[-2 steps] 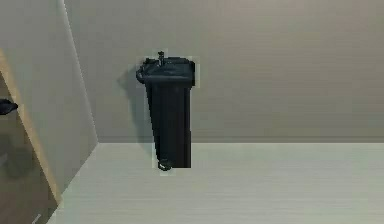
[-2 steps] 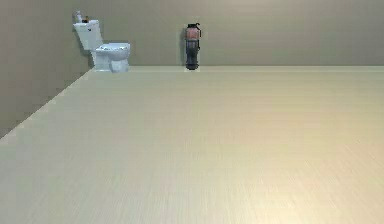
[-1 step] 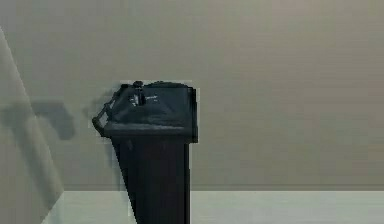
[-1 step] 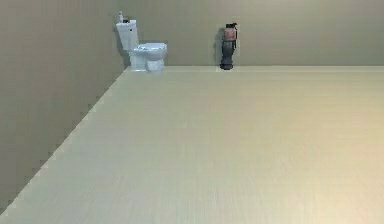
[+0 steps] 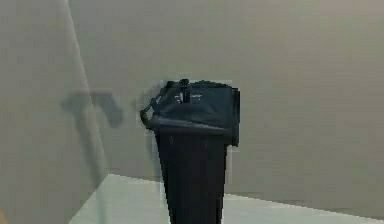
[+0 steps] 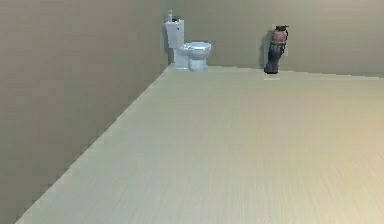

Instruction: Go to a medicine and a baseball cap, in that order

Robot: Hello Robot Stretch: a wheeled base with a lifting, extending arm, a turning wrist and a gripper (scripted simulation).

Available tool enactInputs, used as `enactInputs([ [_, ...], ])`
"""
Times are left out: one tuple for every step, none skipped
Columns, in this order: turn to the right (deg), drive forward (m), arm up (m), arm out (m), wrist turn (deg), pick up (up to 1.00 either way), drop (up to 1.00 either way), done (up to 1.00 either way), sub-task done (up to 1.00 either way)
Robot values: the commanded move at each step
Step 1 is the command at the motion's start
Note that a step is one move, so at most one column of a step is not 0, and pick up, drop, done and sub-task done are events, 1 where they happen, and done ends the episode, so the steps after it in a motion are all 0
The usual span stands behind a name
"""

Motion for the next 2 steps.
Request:
enactInputs([
  [0.0,0.0,0.0,0.0,0.0,0.0,0.0,0.0,1.0],
  [-45.0,0.0,0.0,0.0,0.0,0.0,0.0,0.0,0.0],
])
